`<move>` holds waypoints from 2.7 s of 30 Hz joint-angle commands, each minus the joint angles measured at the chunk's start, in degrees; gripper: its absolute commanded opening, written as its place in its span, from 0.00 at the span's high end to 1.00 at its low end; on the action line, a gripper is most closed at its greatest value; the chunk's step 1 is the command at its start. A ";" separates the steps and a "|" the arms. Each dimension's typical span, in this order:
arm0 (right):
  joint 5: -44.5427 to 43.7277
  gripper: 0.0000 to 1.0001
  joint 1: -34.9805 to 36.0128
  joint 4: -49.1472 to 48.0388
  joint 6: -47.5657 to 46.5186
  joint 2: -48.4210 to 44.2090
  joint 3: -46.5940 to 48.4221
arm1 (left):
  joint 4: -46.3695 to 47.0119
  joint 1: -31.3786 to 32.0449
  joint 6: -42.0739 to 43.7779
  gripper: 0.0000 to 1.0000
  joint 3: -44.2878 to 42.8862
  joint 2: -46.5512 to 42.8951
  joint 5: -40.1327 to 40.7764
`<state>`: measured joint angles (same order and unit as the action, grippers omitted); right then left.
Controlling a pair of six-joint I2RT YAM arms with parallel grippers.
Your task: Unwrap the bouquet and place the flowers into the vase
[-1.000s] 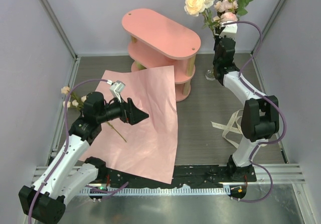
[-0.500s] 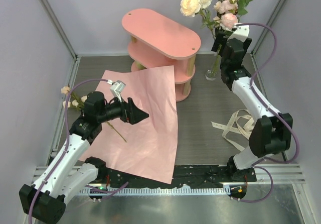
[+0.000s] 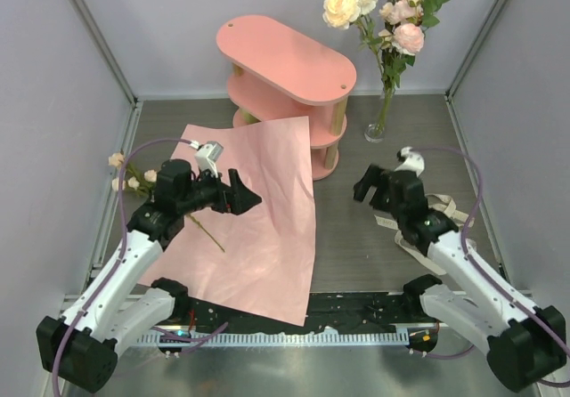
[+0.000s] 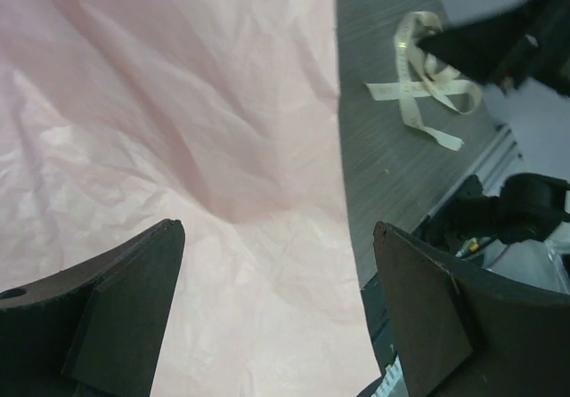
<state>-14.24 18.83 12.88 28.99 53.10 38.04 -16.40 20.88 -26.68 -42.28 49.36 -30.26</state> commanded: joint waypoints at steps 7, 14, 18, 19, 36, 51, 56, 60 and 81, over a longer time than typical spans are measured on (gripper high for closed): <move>8.43 0.05 14.83 10.06 15.13 -22.16 -11.94 | -16.78 -1.45 -10.74 0.12 -6.67 7.76 41.03; 12.92 0.05 14.75 6.63 6.70 -18.48 -7.38 | -22.62 -16.99 -21.84 0.22 -3.86 5.65 46.63; 13.45 0.04 14.83 5.84 1.25 -14.96 -4.91 | -22.62 -27.19 -20.88 0.25 -6.57 11.70 45.20; 13.54 0.04 14.83 5.75 -0.06 -14.52 -4.65 | -23.05 -27.82 -20.35 0.26 -9.28 14.07 45.72; 19.34 0.02 14.83 4.87 -2.27 -17.24 -7.02 | -27.11 -31.52 -22.10 0.36 -31.38 55.75 52.23; 17.85 0.01 14.75 6.71 -2.80 -16.01 -5.00 | -25.87 -31.52 -23.95 0.84 -29.26 53.31 54.61; 16.79 0.01 14.74 8.82 -2.45 -15.31 -2.19 | -23.34 -31.17 -20.19 1.00 -26.63 36.00 46.10; 18.36 0.01 14.83 8.65 -4.03 -12.50 0.80 | -16.40 -31.17 -15.52 1.00 -22.15 21.94 31.71; 35.77 0.07 30.65 -12.08 5.18 14.66 25.23 | 18.78 -6.12 -7.25 1.00 -2.54 -1.90 -18.25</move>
<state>21.96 49.69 10.02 27.64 67.26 59.51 -2.00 11.81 -35.00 -45.45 49.71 -44.03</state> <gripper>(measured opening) 0.941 0.107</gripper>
